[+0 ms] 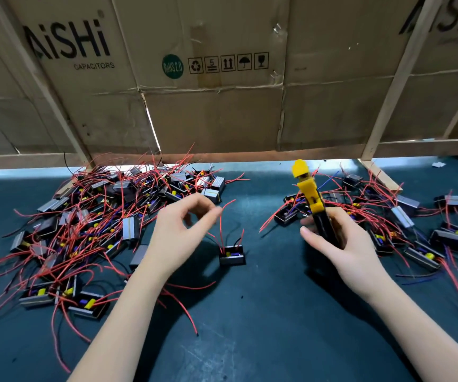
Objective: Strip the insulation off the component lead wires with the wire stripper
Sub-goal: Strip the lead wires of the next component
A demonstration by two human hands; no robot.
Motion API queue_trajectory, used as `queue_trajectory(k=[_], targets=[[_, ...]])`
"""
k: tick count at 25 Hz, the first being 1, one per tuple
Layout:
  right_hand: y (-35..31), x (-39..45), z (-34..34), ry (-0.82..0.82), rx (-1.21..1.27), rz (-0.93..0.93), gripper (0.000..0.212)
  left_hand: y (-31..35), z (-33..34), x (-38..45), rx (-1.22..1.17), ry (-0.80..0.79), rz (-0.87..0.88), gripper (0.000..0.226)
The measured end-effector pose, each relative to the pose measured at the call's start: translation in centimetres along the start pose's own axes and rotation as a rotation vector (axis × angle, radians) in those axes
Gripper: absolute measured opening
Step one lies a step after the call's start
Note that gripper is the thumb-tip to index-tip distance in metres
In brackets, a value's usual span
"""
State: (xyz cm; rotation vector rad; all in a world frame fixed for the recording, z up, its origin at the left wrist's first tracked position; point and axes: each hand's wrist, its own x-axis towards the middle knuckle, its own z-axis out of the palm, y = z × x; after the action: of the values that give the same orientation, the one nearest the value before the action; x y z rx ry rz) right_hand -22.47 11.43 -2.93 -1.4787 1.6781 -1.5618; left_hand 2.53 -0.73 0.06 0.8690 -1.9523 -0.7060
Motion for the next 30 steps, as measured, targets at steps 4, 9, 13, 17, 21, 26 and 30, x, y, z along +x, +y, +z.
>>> queue_trajectory(k=[4, 9, 13, 17, 21, 26, 30], targets=[[-0.7, -0.3, 0.2, 0.001, -0.127, -0.144, 0.023, -0.4, 1.3, 0.0, 0.051, 0.028, -0.194, 0.018], [-0.3, -0.6, -0.2, 0.054, -0.671, -0.254, 0.038, -0.6, 2.7, -0.8, 0.048, -0.154, -0.306, 0.03], [0.3, -0.6, 0.3, 0.118, -0.859, -0.225, 0.051, 0.0, 2.6, -0.7, 0.205, 0.019, -0.028, 0.029], [0.6, -0.7, 0.8, 0.178, -0.895, -0.21, 0.052, 0.3, 2.3, -1.0, 0.357, -0.065, 0.119, 0.02], [0.6, -0.5, 1.0, 0.198, -0.999, -0.237, 0.05, 0.3, 3.1, -1.2, 0.348, -0.213, -0.013, 0.008], [0.8, -0.4, 0.9, 0.188, -1.06, -0.304, 0.05, 0.0, 3.4, -1.2, 0.204, -0.242, -0.017, 0.004], [0.8, -0.2, 0.6, 0.209, -1.058, -0.357, 0.051, -0.2, 3.4, -1.2, 0.168, -0.254, -0.021, 0.003]])
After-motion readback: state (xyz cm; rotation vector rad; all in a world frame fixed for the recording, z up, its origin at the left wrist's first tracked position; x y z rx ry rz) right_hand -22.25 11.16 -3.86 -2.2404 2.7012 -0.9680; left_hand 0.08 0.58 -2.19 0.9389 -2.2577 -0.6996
